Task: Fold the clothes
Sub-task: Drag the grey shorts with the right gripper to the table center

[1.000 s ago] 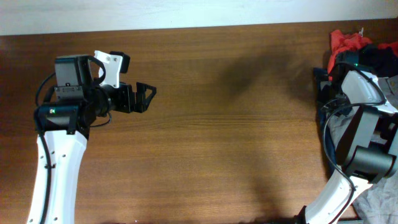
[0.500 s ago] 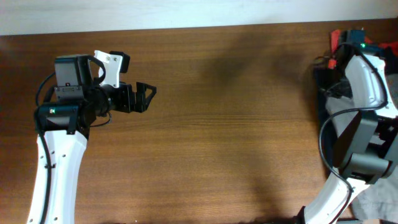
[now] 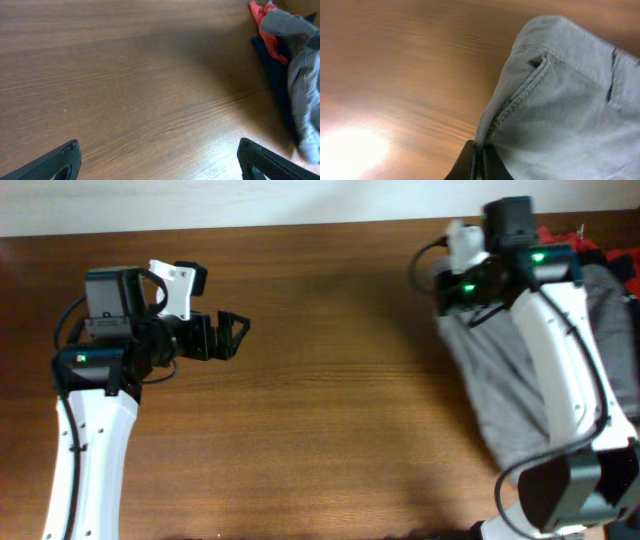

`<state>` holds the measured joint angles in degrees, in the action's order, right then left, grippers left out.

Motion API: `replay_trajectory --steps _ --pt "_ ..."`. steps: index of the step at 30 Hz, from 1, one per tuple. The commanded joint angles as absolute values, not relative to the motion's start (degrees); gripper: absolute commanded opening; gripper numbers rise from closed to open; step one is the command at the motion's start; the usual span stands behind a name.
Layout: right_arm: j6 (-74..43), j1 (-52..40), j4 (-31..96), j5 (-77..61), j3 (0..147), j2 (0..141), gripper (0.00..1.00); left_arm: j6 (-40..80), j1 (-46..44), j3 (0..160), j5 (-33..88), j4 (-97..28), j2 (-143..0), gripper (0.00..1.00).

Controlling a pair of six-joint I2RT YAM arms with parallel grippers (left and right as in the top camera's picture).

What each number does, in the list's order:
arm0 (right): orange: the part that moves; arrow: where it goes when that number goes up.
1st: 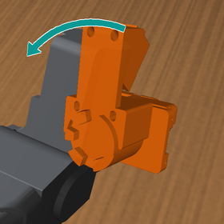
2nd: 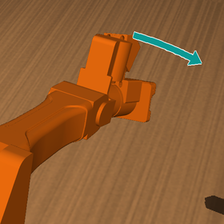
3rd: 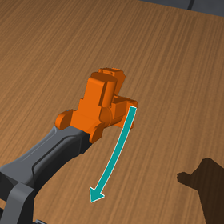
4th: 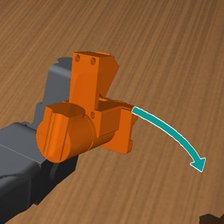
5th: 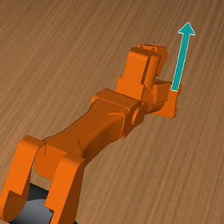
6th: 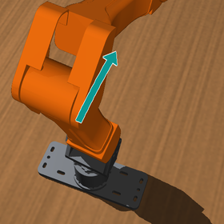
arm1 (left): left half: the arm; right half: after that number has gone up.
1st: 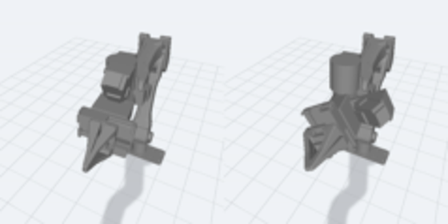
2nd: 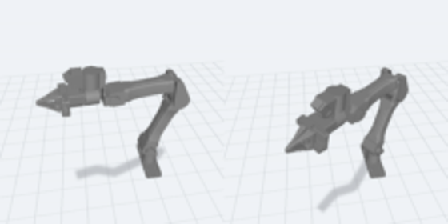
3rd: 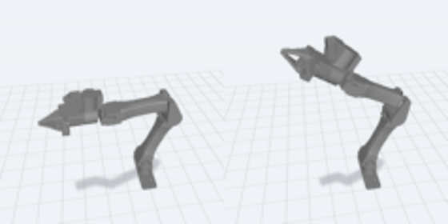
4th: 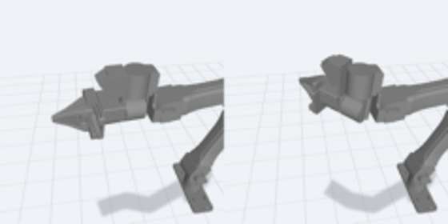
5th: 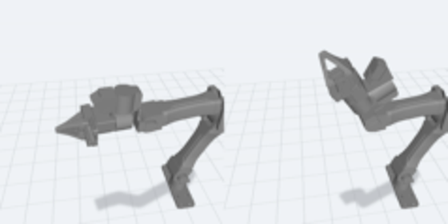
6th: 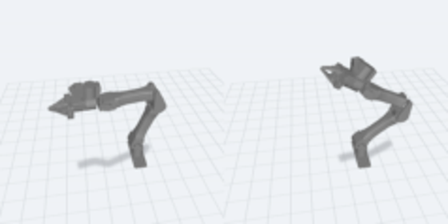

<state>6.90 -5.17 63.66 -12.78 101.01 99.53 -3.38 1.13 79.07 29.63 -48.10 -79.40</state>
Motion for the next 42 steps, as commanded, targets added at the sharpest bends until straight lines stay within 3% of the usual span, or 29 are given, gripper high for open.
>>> replay_trajectory --steps 1,10,11,14,17,22,24,25,26,28,31,32,33,34,42 --pt "8.10 -14.02 63.31 -17.61 102.56 97.76 0.04 -3.01 4.47 84.77 30.22 -50.17 -77.23 0.99" --pt "8.32 -38.11 55.66 -17.54 102.54 99.46 0.06 -3.03 13.37 88.66 30.20 -54.78 -71.33 0.99" --pt "8.34 -39.90 55.40 -17.32 102.54 100.03 0.10 -3.05 13.74 88.66 30.15 -55.37 -71.24 0.99" --pt "8.14 -44.71 55.68 -14.63 102.54 102.15 0.52 -3.09 14.35 88.66 28.73 -56.71 -71.22 0.99" --pt "7.51 -46.59 56.75 -8.51 102.54 102.63 0.59 -3.09 14.37 88.66 25.96 -58.02 -71.22 0.99" --pt "-6.90 -40.51 57.49 5.45 102.56 102.17 0.75 -4.34 14.26 88.64 25.08 -59.29 -71.55 0.99" --pt "-11.33 -35.33 57.65 4.78 102.54 102.35 0.72 -4.34 13.69 88.64 25.06 -59.96 -72.36 0.97" --pt "-12.91 -33.47 57.76 4.80 102.54 102.41 0.67 -4.34 13.17 88.62 25.06 -60.23 -72.88 0.91" --pt "-15.46 -30.13 58.33 4.80 102.54 102.74 0.64 -4.34 11.90 88.42 25.06 -60.38 -73.84 0.76" --pt "-18.09 -26.50 59.75 4.78 102.54 103.02 0.63 -4.34 9.37 87.99 25.04 -60.31 -75.81 0.66" --pt "-21.74 -19.42 63.00 3.49 102.54 103.02 0.45 -4.34 3.05 87.83 25.04 -59.18 -81.76 0.35" --pt "-21.69 -16.84 63.90 1.13 102.54 103.02 0.31 -4.36 0.36 87.83 25.04 -57.69 -84.44 0.22" --pt "-21.45 -14.66 64.69 -1.06 102.54 103.02 0.25 -4.34 -2.31 87.85 25.04 -55.48 -87.33 0.07" --pt "-21.45 -12.69 65.69 -3.03 102.54 103.02 0.22 -4.38 -4.51 87.83 24.97 -52.93 -89.91 0.02" --pt "-16.32 -6.61 73.21 -5.54 102.54 103.02 0.20 -7.51 -19.20 87.85 20.27 -34.74 -112.07 0.01"
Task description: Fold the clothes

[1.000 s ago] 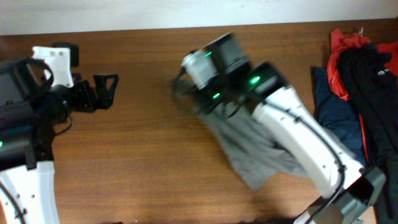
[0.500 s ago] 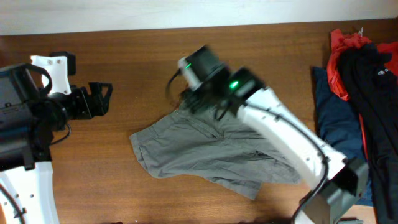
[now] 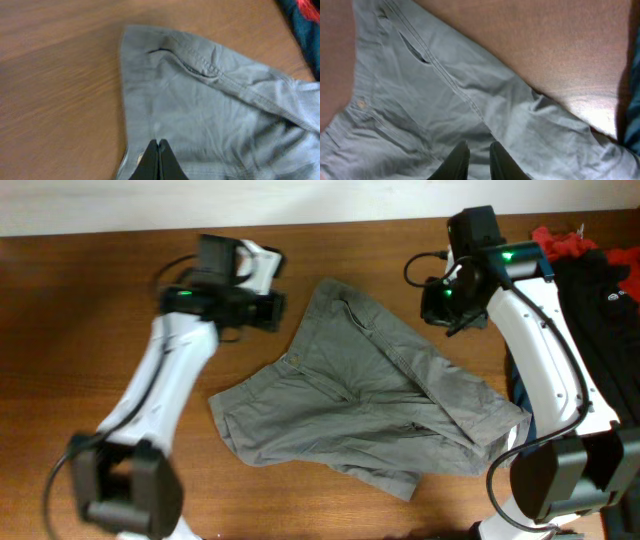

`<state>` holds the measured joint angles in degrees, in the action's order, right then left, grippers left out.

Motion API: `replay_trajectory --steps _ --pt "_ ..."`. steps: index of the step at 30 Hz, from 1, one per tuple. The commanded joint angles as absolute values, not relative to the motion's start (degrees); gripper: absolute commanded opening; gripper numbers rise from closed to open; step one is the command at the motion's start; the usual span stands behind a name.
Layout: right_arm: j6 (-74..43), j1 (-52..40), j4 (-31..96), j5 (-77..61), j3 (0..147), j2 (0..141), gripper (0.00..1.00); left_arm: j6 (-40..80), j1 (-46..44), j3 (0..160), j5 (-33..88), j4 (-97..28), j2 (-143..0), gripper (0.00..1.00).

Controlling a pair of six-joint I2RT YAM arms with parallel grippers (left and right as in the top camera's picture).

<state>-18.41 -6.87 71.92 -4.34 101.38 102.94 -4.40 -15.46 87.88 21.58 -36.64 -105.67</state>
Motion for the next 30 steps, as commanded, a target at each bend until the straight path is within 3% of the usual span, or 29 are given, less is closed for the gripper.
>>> replay_trajectory --steps 1,6,14,22,26,30 --pt "-16.32 -6.63 73.69 -5.52 102.54 103.02 0.20 -7.77 -20.53 87.85 19.92 -33.89 -114.52 0.01" --pt "-16.32 -6.68 74.70 -5.56 102.54 103.02 0.20 -8.45 -23.73 87.85 16.49 -32.67 -123.48 0.00" --pt "-16.34 -6.68 77.23 -5.58 102.54 103.02 0.20 -5.91 -22.68 88.99 8.86 -32.60 -124.31 0.01" --pt "-16.36 -6.68 77.67 -5.61 102.54 103.02 0.19 -12.58 -22.79 88.97 2.37 -33.45 -129.75 0.00" --pt "-16.36 -6.68 78.28 -5.61 102.54 103.02 0.19 0.86 -19.20 88.97 -15.97 -35.22 -132.18 0.00" --pt "-16.34 -6.72 78.91 -5.56 102.54 103.02 0.19 9.28 -8.62 88.97 -16.43 -39.29 -132.31 0.00"
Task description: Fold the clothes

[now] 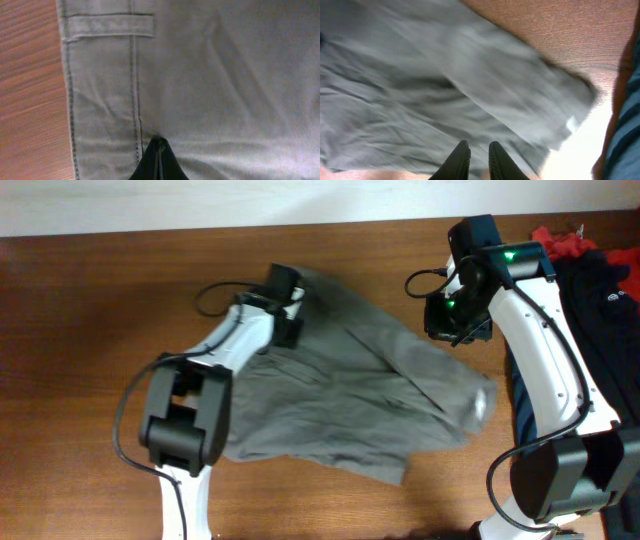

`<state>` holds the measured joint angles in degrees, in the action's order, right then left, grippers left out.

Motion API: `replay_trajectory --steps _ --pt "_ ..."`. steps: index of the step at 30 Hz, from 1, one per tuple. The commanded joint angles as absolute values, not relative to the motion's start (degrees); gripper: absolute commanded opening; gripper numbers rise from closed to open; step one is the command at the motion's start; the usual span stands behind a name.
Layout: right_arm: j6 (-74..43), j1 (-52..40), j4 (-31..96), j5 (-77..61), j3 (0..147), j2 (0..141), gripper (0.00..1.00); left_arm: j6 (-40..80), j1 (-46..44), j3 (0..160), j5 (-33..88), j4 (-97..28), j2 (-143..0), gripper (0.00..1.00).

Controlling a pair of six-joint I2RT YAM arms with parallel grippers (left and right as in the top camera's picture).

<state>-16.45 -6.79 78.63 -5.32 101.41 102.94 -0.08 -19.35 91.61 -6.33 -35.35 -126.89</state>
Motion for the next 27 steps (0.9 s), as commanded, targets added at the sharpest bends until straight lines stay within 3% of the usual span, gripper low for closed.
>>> replay_trajectory --steps 1,6,14,19,23,27 --pt "-16.34 -6.74 78.87 -5.58 102.54 103.02 0.19 9.41 -5.63 88.99 -14.63 -40.14 -132.31 0.00" --pt "-12.21 -8.36 74.17 -5.58 100.29 103.59 0.21 9.06 2.07 88.99 -5.04 -43.64 -131.68 0.00" --pt "-12.40 -15.14 54.35 -10.83 91.37 108.07 0.33 1.65 -0.75 88.99 -3.81 -43.83 -125.97 0.00" --pt "-22.96 -15.66 45.69 -11.25 87.68 112.20 0.39 1.65 -1.39 88.99 -3.81 -46.04 -117.93 0.01" --pt "-23.27 -15.79 41.17 -17.08 87.64 116.92 0.52 1.65 -1.34 88.99 -2.22 -48.40 -109.16 0.08" --pt "-27.00 -15.73 38.17 -17.41 87.64 120.77 0.54 1.67 -1.37 88.99 0.73 -49.71 -102.04 0.13"
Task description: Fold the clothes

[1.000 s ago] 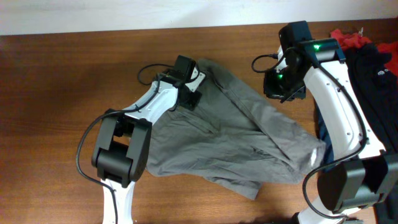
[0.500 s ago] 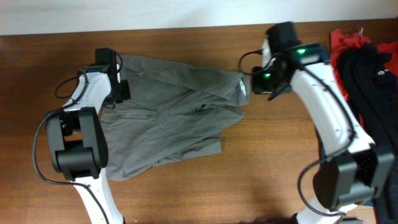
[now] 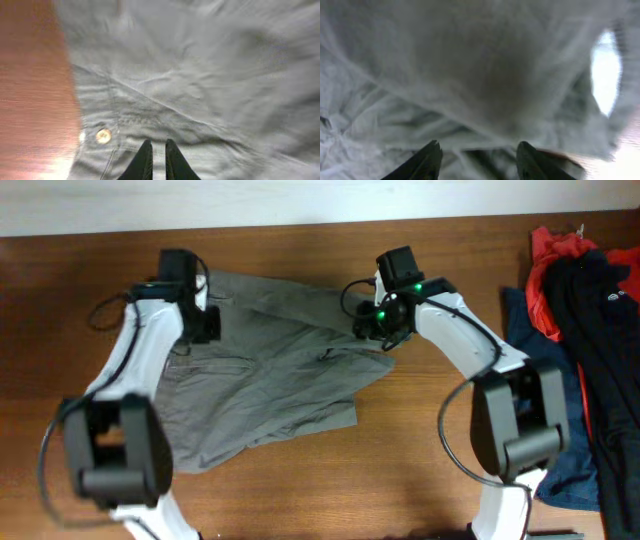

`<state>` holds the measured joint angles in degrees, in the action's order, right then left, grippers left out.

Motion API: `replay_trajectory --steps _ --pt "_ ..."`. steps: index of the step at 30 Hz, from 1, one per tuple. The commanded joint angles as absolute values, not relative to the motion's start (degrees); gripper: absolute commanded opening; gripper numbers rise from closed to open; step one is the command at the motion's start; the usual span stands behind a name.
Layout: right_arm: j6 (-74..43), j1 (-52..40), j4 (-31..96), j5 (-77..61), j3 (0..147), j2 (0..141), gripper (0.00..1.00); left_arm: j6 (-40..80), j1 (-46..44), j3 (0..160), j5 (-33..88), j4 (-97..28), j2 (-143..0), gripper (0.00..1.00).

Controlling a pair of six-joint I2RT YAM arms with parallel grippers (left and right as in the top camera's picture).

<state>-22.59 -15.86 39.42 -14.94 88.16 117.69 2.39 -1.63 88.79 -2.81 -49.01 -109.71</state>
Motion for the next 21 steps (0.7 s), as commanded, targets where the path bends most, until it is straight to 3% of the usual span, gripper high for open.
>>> replay_trajectory --steps 1,7,17,21 --pt "-27.86 -15.73 37.67 -17.43 87.64 121.40 0.54 1.67 -1.37 88.99 1.04 -49.91 -100.75 0.14" --pt "-29.41 -15.73 37.26 -18.74 87.64 122.48 0.54 1.67 -1.34 88.99 1.34 -51.62 -95.20 0.21" --pt "-28.82 -15.49 42.81 -14.98 87.64 122.45 0.54 1.65 -1.34 88.99 1.34 -53.71 -95.11 0.22" --pt "-28.27 -15.51 37.58 -14.35 87.66 122.45 0.44 1.67 -1.34 88.99 1.34 -53.69 -95.11 0.22"
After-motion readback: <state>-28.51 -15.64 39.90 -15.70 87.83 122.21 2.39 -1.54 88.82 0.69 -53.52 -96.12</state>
